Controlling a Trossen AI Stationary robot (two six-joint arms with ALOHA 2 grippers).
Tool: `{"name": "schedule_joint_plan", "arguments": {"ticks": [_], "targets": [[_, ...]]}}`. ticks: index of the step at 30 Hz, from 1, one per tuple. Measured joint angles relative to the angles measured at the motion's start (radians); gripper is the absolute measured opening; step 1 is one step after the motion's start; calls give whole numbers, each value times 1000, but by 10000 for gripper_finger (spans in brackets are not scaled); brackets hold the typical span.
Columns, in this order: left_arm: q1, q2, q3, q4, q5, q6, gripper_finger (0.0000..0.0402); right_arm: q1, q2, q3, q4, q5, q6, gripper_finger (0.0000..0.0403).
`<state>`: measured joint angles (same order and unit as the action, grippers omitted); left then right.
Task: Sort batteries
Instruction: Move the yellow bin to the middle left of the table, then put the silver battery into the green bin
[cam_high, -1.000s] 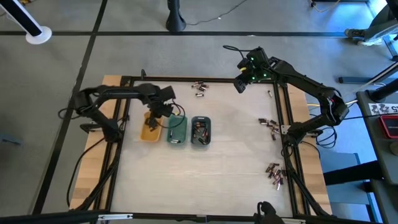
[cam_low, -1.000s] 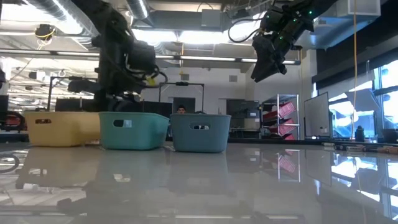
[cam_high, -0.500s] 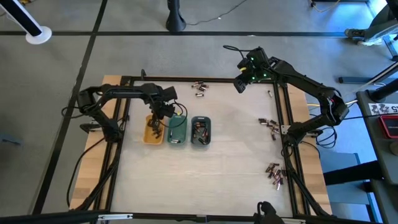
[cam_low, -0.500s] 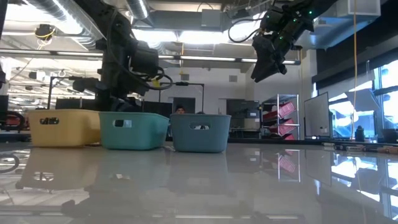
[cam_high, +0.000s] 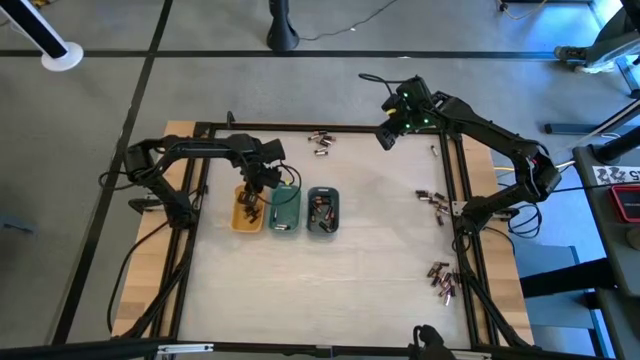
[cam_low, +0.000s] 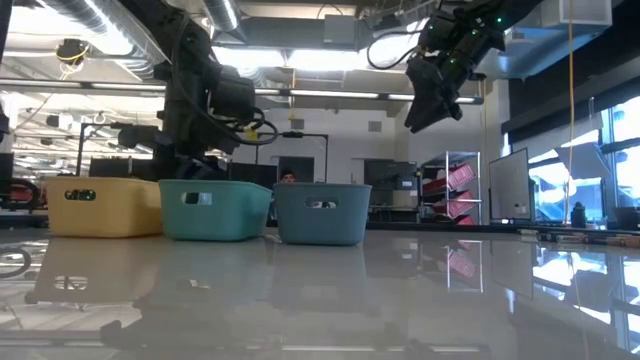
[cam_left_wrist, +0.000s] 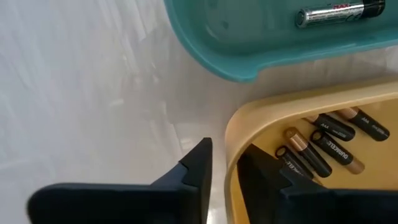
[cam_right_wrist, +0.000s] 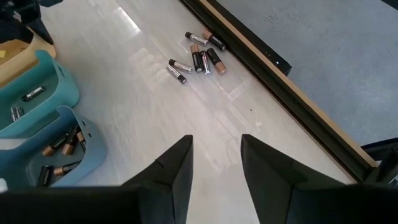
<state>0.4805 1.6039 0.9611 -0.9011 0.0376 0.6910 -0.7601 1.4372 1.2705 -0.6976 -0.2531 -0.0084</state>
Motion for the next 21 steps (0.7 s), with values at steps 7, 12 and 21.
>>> {"name": "schedule_joint_plan", "arguments": {"ticks": [7, 12, 21], "targets": [[-3, -20, 0, -48, -1, -29, 114, 0, 0, 0, -9, 0, -4, 136], [-3, -71, 0, -67, 0, -61, 139, 0, 0, 0, -9, -1, -4, 136], [1, -226, 0, -107, -8, -238, 169, 0, 0, 0, -4, -1, -27, 136]]}}
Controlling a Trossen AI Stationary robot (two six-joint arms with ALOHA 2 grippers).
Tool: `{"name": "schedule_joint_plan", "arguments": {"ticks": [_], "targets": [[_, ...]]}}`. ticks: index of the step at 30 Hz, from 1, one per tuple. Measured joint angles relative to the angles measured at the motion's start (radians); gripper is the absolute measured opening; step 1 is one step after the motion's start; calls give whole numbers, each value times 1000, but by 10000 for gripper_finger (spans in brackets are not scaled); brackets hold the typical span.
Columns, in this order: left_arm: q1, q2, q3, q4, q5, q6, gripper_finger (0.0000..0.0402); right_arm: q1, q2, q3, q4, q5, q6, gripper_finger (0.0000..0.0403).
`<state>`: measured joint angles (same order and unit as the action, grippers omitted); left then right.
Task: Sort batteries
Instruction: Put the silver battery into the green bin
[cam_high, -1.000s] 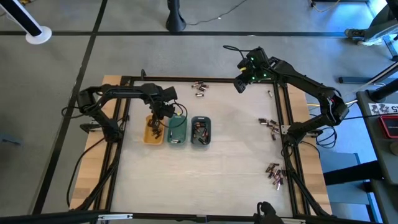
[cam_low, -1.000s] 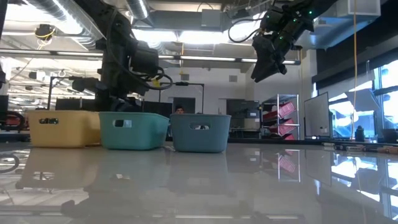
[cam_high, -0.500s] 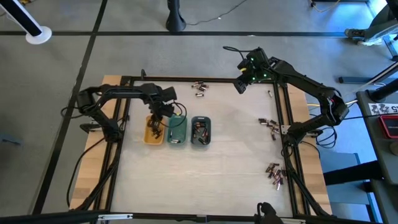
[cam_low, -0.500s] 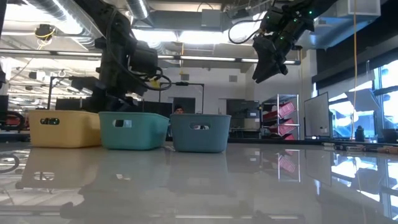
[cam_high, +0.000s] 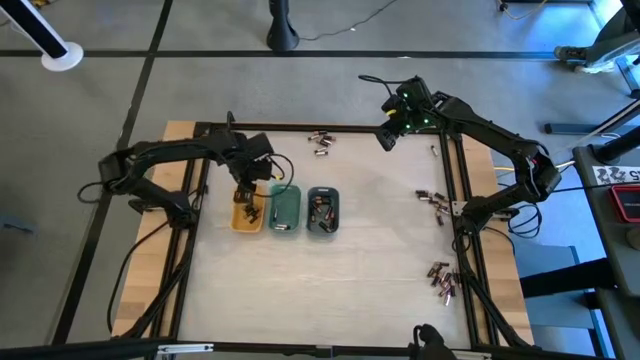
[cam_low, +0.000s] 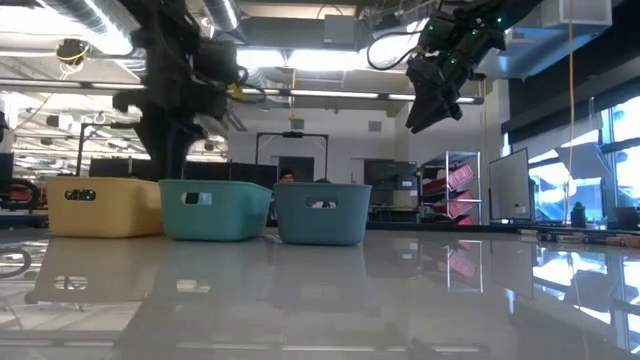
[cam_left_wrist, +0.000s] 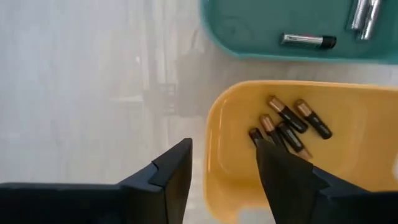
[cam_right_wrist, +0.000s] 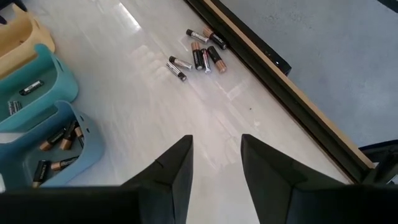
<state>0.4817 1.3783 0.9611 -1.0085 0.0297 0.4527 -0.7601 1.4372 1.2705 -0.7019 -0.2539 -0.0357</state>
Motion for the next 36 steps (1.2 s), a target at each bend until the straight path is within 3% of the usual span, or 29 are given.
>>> {"name": "schedule_joint_plan", "arguments": {"ticks": [7, 13, 17, 21, 24, 27, 31, 36], "targets": [[49, -96, 0, -36, -1, -396, 172, 0, 4, 0, 97, -12, -74, 136], [130, -96, 0, 19, -32, -742, 171, -9, 69, 0, 187, -108, -165, 136], [175, -104, 0, 167, -37, -871, 171, -13, 162, 0, 200, -228, -203, 136], [211, -123, 0, 302, -31, -886, 171, 5, 259, 11, 229, -260, -181, 136], [255, -126, 0, 349, -29, -830, 171, 30, 331, 63, 231, -205, -178, 136], [315, -126, 0, 367, -9, -783, 170, 55, 405, 135, 193, -82, -178, 136], [375, -126, 0, 372, 64, -724, 170, 61, 487, 231, -61, 80, -164, 136], [384, -125, 0, 378, 83, -640, 170, 52, 511, 265, -436, 235, -108, 136]]}}
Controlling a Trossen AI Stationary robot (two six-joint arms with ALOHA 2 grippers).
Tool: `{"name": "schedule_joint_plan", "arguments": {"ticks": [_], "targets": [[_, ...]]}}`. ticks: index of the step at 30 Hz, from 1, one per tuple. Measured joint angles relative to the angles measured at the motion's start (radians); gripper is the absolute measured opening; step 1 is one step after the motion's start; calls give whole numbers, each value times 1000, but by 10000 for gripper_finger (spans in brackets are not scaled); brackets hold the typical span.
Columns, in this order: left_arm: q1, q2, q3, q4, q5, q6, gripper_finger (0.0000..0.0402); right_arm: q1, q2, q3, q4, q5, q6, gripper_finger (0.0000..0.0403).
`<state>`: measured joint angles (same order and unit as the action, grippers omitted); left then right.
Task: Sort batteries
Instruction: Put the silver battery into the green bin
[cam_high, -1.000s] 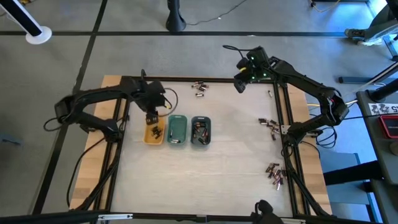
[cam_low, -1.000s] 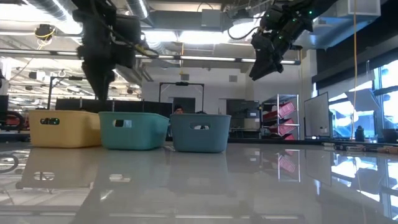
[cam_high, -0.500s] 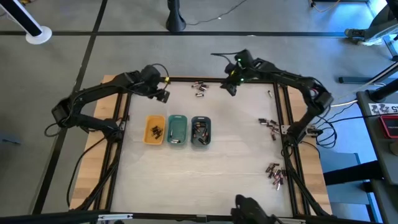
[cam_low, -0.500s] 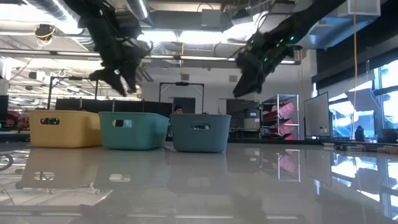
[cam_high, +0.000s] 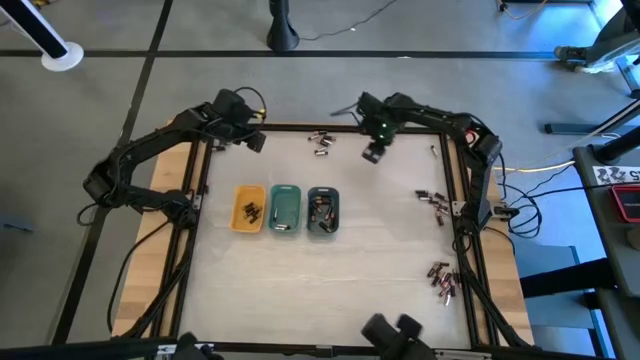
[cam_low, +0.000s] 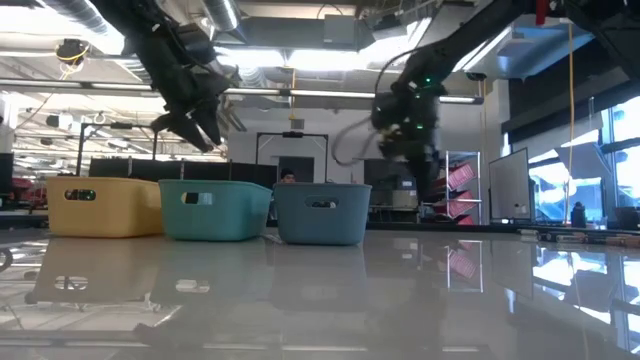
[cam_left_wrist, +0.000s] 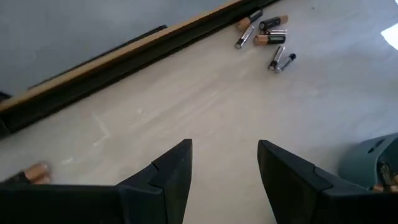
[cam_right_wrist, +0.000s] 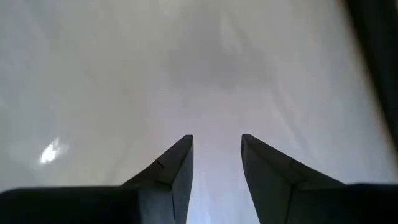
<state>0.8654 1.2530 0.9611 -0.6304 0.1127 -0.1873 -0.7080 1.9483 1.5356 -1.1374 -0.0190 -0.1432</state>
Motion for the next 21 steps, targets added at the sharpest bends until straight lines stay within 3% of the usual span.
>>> {"name": "schedule_joint_plan", "arguments": {"ticks": [4, 8, 12, 17, 21], "targets": [[0, 0, 0, 63, 2, 56, 170, -1, -1, -20, -198, 18, 59, 136], [17, 0, 0, 141, 55, 89, 170, 1, -1, -84, -284, 41, 114, 136], [46, 0, 0, 204, 101, 104, 170, -24, -1, -150, -222, 198, 243, 136], [99, 0, 0, 254, 169, 93, 170, -198, -1, -175, -93, 106, 314, 136], [125, 0, 0, 266, 196, 78, 170, -331, -3, -166, -61, 123, 369, 136]]}}
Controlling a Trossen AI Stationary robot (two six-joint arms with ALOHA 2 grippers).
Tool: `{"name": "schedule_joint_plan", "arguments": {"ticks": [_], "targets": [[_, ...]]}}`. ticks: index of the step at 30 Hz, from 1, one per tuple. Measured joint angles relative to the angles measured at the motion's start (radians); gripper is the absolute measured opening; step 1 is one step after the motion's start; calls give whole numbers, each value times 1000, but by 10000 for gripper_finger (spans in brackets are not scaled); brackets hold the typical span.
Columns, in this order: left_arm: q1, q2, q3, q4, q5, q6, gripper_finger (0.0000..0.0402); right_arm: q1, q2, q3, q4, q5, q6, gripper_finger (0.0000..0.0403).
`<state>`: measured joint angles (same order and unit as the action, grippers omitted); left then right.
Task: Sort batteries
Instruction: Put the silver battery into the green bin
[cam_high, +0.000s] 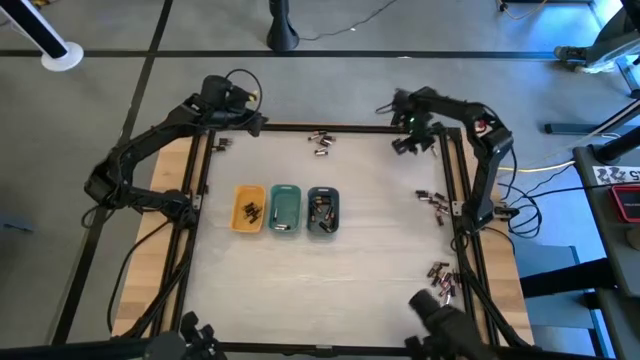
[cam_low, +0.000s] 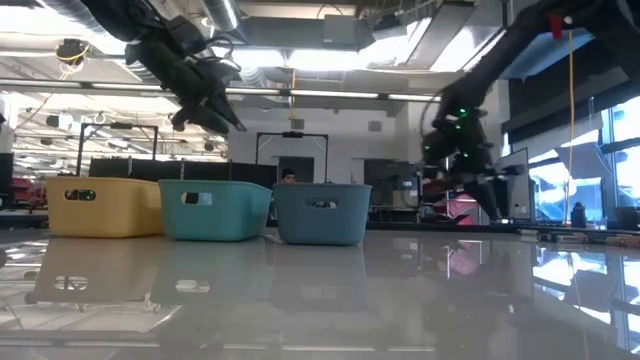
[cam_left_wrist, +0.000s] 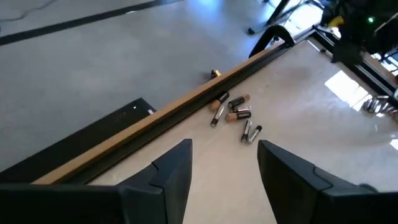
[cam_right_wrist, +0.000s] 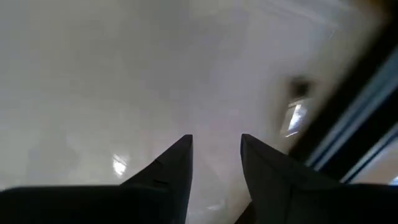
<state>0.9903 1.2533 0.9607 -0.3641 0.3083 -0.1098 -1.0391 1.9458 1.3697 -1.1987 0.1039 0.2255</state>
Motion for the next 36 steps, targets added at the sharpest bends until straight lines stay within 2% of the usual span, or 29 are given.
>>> {"name": "schedule_joint_plan", "arguments": {"ticks": [6, 11, 19, 22, 25, 27, 30, 32, 33, 34, 36], "targets": [[6, 0, 0, 1, 3, -34, 170, -94, -3, -10, 36, 35, -41, 136], [6, 0, 0, 2, 4, -63, 170, -136, -3, -15, 77, -10, -75, 136], [6, 0, 0, 20, 3, -106, 170, -112, -33, -15, 72, -32, -80, 136], [6, 0, 0, 23, -1, -120, 170, -93, -65, -14, 68, 23, -78, 136], [6, 0, 0, 32, -3, -121, 170, -91, -69, -14, 85, 30, -78, 136], [6, 0, 0, 43, -5, -120, 170, -94, -67, -16, 161, -35, -103, 136], [6, 0, 0, 57, -5, -119, 170, -79, -66, -16, 335, -315, -127, 136], [6, 0, 0, 63, -5, -120, 170, -37, -66, -15, 461, -513, -131, 136], [6, 0, 0, 64, -5, -119, 170, -7, -66, -15, 515, -578, -135, 136], [6, 0, 0, 63, -5, -119, 170, 27, -66, -15, 567, -606, -147, 136], [6, 0, 0, 62, -5, -119, 170, 106, -66, -15, 650, -595, -163, 136]]}}
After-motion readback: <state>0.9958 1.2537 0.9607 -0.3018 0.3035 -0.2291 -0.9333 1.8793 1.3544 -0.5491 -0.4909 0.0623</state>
